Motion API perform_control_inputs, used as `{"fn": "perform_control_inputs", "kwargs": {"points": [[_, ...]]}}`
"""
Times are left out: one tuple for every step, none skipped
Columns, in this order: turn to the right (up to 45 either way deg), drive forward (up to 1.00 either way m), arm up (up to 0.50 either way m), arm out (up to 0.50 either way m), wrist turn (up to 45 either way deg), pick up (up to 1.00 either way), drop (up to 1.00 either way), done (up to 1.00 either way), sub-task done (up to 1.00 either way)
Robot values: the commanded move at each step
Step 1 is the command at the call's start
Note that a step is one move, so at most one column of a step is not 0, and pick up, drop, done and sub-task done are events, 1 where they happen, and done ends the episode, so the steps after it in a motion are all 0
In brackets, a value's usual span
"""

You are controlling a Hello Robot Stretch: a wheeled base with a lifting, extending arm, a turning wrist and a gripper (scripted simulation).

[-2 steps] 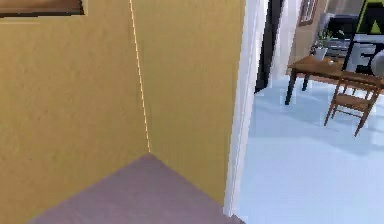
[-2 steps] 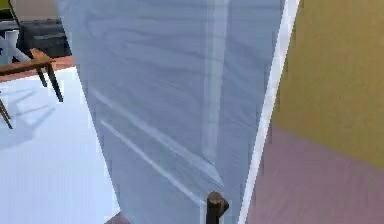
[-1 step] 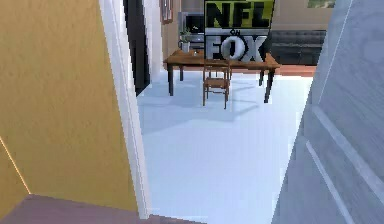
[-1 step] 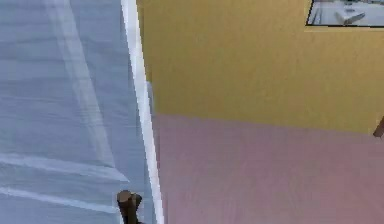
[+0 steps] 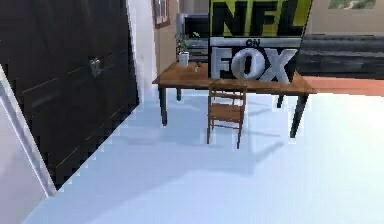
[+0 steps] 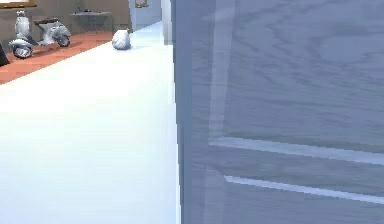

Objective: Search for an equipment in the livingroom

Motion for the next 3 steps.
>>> {"fn": "perform_control_inputs", "kwargs": {"points": [[6.0, 0.0, 0.0, 0.0, 0.0, 0.0, 0.0, 0.0, 0.0], [0.0, 0.25, 0.0, 0.0, 0.0, 0.0, 0.0, 0.0, 0.0], [36.0, 0.0, 0.0, 0.0, 0.0, 0.0, 0.0, 0.0, 0.0]]}}
